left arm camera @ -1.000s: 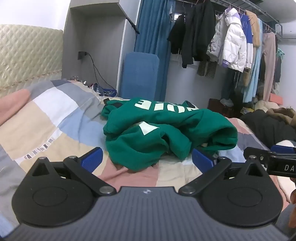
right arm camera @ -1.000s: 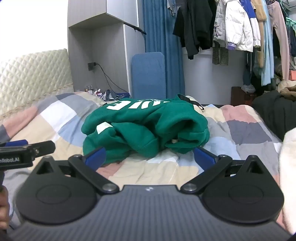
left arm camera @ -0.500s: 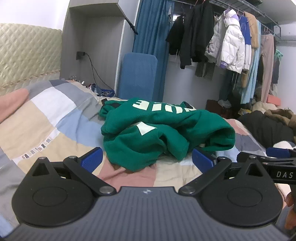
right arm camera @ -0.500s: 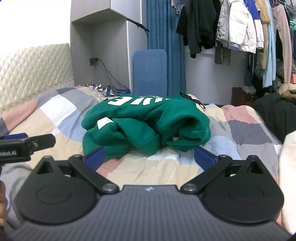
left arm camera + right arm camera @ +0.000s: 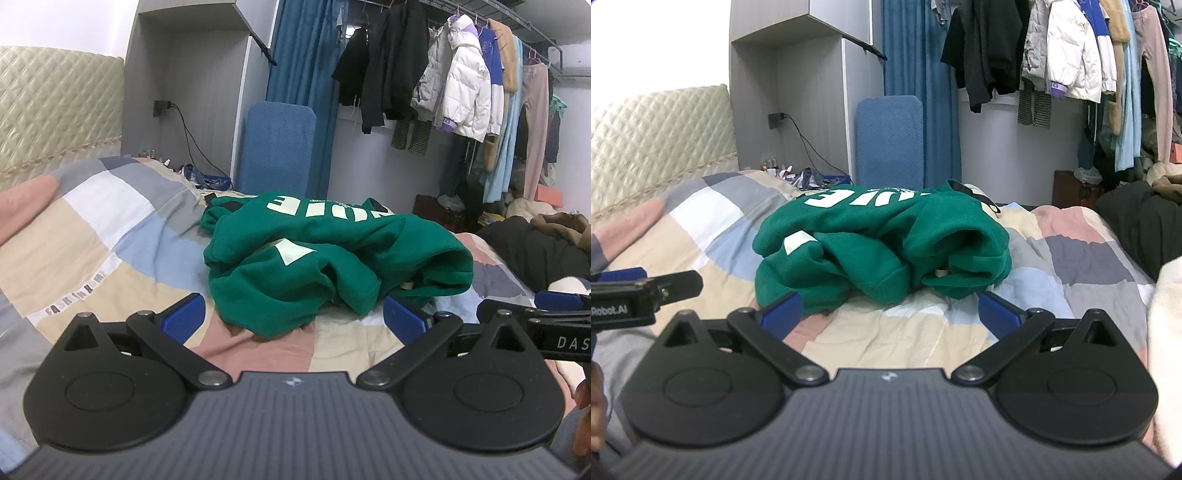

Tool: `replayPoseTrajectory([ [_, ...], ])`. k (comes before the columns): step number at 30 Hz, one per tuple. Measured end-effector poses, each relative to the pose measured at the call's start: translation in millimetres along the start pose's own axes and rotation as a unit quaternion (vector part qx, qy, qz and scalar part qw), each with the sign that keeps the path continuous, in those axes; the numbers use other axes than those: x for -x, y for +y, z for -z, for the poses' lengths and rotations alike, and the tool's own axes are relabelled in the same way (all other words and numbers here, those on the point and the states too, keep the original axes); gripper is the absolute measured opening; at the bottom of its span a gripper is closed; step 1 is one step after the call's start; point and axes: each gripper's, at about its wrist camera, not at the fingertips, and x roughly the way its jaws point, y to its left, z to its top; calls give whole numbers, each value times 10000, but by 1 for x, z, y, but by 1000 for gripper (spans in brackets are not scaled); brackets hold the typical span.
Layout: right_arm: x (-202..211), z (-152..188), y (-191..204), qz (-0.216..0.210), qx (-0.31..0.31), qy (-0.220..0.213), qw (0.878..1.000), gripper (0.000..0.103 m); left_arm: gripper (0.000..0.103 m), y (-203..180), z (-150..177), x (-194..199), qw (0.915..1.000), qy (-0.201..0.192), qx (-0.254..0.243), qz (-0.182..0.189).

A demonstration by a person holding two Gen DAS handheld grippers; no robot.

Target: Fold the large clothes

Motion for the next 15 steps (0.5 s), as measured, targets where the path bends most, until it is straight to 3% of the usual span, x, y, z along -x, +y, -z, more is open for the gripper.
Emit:
replayPoseTrajectory([
  [15,0,0,-1,0,-11,6,10000,103,103,-1,2,0,10000,-9,-79,-39],
])
